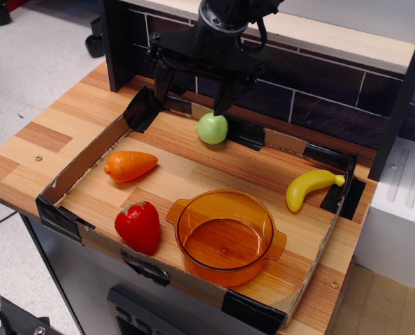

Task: Put carrot in pot

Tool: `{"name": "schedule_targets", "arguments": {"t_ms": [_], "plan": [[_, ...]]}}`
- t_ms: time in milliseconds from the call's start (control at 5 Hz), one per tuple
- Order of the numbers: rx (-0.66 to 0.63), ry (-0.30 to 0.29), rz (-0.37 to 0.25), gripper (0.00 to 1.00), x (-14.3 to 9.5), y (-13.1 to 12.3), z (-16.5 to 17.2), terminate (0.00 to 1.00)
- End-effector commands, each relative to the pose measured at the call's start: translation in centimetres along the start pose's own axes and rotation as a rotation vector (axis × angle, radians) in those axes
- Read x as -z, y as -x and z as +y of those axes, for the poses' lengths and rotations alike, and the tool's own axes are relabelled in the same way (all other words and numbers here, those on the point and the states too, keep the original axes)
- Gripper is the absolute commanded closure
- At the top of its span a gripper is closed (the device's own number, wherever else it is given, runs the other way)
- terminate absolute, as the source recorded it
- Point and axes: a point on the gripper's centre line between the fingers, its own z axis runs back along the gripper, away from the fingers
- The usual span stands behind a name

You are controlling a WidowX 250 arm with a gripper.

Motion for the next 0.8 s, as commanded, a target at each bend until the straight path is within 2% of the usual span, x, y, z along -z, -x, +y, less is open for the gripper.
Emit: {"name": "schedule_targets", "arguments": {"t_ms": [0, 200, 400, 600], "plan": [[0.000, 0.000, 0.000, 0.00, 0.0, 0.0, 0.0, 0.00], [0.219, 0.110, 0.049, 0.00, -0.9, 0.4, 1.7, 0.00], [0.474, 0.175, 0.076, 0.00, -0.5, 0.8, 3.5, 0.00], [0.699, 0.212, 0.093, 0.00, 0.5, 1.2, 5.2, 0.00]]}}
